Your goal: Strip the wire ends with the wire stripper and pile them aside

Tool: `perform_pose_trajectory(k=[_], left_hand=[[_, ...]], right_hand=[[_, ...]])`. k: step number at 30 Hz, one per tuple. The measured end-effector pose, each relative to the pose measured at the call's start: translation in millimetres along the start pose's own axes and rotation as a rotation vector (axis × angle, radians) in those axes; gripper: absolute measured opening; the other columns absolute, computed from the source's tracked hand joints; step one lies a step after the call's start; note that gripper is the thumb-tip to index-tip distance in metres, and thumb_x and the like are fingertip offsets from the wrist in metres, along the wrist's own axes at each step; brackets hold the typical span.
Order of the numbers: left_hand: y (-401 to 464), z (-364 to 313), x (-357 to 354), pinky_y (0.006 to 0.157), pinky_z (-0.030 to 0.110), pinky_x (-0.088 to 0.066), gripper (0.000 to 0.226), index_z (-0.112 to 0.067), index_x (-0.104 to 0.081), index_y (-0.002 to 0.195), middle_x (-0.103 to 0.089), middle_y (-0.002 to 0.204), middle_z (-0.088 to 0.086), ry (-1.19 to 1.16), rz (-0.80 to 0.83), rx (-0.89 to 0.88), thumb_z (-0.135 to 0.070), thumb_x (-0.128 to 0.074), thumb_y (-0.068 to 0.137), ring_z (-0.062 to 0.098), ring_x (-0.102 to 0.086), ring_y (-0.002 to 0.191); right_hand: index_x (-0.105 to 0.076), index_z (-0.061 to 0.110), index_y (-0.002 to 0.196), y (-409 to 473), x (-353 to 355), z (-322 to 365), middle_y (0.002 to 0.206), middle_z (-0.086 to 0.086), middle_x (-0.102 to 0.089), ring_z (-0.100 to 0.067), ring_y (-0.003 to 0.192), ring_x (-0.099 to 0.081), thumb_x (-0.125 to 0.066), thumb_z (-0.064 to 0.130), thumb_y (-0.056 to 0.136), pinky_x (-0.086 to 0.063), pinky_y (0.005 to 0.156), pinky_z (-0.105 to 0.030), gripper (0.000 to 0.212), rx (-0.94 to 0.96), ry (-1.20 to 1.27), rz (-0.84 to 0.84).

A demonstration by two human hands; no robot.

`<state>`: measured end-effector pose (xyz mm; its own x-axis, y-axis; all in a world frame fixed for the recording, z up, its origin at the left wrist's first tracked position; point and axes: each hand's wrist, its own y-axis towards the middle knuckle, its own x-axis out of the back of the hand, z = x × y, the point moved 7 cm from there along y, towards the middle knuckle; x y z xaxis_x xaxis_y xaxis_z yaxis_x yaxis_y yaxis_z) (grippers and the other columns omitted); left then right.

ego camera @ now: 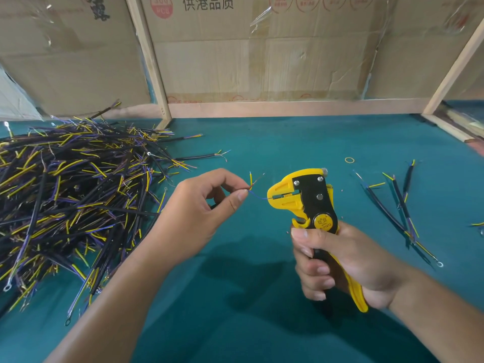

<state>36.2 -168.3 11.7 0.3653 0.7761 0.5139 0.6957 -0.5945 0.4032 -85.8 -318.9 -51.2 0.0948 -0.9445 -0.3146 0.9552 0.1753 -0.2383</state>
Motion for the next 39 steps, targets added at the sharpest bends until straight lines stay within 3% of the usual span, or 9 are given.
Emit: perform_pose_trajectory(k=[5, 13, 19, 26, 30, 33, 36, 39], left_hand=[[0, 1, -2, 0.049, 0.008, -0.033, 0.006, -0.031, -0.069, 0.09, -0.061, 0.074, -0.021, 0.004, 0.01, -0.002, -0.027, -0.068, 0.094, 0.001, -0.046, 0.06], [0, 3, 4, 0.053, 0.013, -0.033, 0.007, -0.035, -0.07, 0.093, -0.054, 0.066, -0.016, 0.02, 0.018, -0.022, -0.039, -0.065, 0.089, 0.004, -0.042, 0.058], [2, -1, 5, 0.056, 0.013, -0.034, 0.005, -0.034, -0.071, 0.089, -0.057, 0.069, -0.018, 0.031, 0.04, -0.054, -0.036, -0.066, 0.092, 0.004, -0.043, 0.06], [2, -4, 21, 0.06, 0.025, -0.041, 0.009, -0.029, -0.071, 0.091, -0.065, 0.077, -0.002, 0.048, 0.048, -0.105, -0.035, -0.065, 0.092, 0.022, -0.054, 0.066], [-1, 14, 73, 0.072, 0.017, -0.046, 0.009, -0.029, -0.068, 0.092, -0.07, 0.089, 0.0, 0.015, -0.166, -0.082, -0.021, -0.065, 0.094, 0.004, -0.057, 0.074], [-1, 15, 73, 0.071, 0.024, -0.049, 0.004, -0.028, -0.07, 0.092, -0.07, 0.088, 0.002, -0.009, -0.175, -0.078, -0.026, -0.066, 0.094, 0.011, -0.059, 0.075], [0, 12, 52, 0.068, 0.046, -0.049, 0.018, -0.027, -0.071, 0.095, -0.068, 0.083, 0.01, 0.021, -0.093, -0.061, -0.043, -0.063, 0.093, 0.037, -0.058, 0.074], [0, 14, 52, 0.057, 0.044, -0.04, 0.01, -0.036, -0.069, 0.094, -0.058, 0.073, 0.017, 0.035, -0.084, -0.042, -0.044, -0.063, 0.091, 0.037, -0.047, 0.067]], right_hand=[[-0.038, 0.014, 0.064, -1, 0, 2, 0.049, -0.003, -0.024, -0.017, 0.037, -0.022, -0.082, 0.044, 0.074, -0.032, 0.045, -0.025, 0.054, 0.027, -0.051, -0.112], [-0.03, 0.014, 0.068, 0, 7, 8, 0.052, -0.002, -0.023, -0.017, 0.039, -0.021, -0.09, 0.049, 0.062, -0.031, 0.044, -0.025, 0.07, 0.058, -0.056, -0.22], [-0.042, 0.016, 0.065, 0, 11, 9, 0.054, -0.003, -0.026, -0.017, 0.039, -0.024, -0.083, 0.041, 0.069, -0.033, 0.044, -0.026, 0.048, 0.072, -0.05, -0.197], [-0.044, 0.014, 0.065, -1, 8, 14, 0.053, -0.005, -0.029, -0.017, 0.039, -0.028, -0.084, 0.037, 0.071, -0.036, 0.044, -0.027, 0.047, 0.12, -0.045, -0.118], [-0.041, 0.016, 0.062, -10, 41, 44, 0.048, 0.001, -0.028, -0.013, 0.036, -0.028, -0.07, 0.025, 0.083, -0.037, 0.04, -0.027, 0.038, 0.279, 0.144, -0.314], [-0.046, 0.012, 0.067, -7, 42, 44, 0.055, -0.006, -0.035, -0.02, 0.044, -0.038, -0.065, 0.02, 0.083, -0.046, 0.048, -0.035, 0.027, 0.295, 0.138, -0.288], [-0.053, 0.006, 0.08, 2, 30, 27, 0.068, -0.015, -0.046, -0.03, 0.062, -0.051, -0.064, 0.02, 0.083, -0.055, 0.066, -0.042, 0.018, 0.226, 0.139, -0.191], [-0.059, 0.004, 0.092, 7, 31, 23, 0.077, -0.018, -0.052, -0.034, 0.073, -0.056, -0.064, 0.021, 0.084, -0.057, 0.078, -0.048, 0.019, 0.189, 0.159, -0.162]])
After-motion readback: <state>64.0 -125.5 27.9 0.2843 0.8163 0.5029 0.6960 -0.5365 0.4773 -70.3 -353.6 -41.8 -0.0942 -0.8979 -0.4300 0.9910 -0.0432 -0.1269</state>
